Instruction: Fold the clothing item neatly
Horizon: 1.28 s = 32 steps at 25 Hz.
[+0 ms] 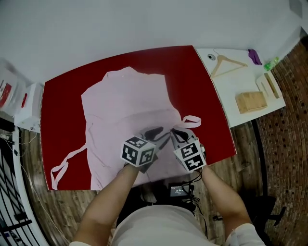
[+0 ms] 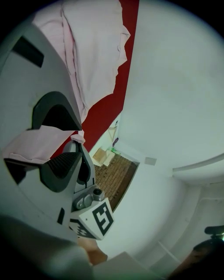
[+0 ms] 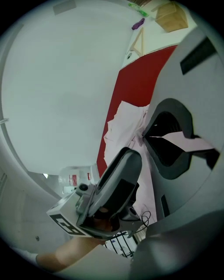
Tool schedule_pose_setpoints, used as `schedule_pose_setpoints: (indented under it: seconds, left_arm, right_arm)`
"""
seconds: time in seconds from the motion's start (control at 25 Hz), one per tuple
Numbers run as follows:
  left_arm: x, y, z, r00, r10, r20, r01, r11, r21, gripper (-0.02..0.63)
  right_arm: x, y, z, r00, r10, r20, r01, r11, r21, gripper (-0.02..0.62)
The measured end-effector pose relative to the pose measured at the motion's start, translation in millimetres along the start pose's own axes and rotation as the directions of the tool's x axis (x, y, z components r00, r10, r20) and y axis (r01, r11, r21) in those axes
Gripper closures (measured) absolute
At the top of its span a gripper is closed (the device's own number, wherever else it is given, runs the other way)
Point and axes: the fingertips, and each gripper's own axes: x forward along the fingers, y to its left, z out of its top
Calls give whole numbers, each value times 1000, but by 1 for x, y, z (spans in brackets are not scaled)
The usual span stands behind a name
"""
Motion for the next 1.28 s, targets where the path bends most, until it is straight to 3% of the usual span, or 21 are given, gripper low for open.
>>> schedule_pose_setpoints:
  seconds: [0.28, 0.48, 0.76, 1.04, 1.28]
  left_arm:
    - [19, 3, -5, 998, -38, -47, 35, 998, -54, 472]
    - [21, 1, -4, 994, -112, -10, 110, 985, -131, 483]
    - [17, 0, -1, 984, -173, 37, 177, 965, -195, 565]
    - [10, 1, -1, 977, -207, 58, 214, 960, -179, 569]
    - [1, 0, 1, 970, -229, 86, 241, 954, -179, 511]
  right_arm:
    - [-1, 5, -6, 999, 49, 18, -49, 999, -11, 575]
    - [-3, 4, -4, 995, 78, 55, -78, 997, -11, 577]
    - [-5, 7, 2, 989, 112, 97, -111, 994, -7, 575]
    - [-3, 13, 6, 986, 123, 108, -122, 992, -16, 577]
    - [0, 22, 9, 986, 133, 105, -129, 991, -41, 575]
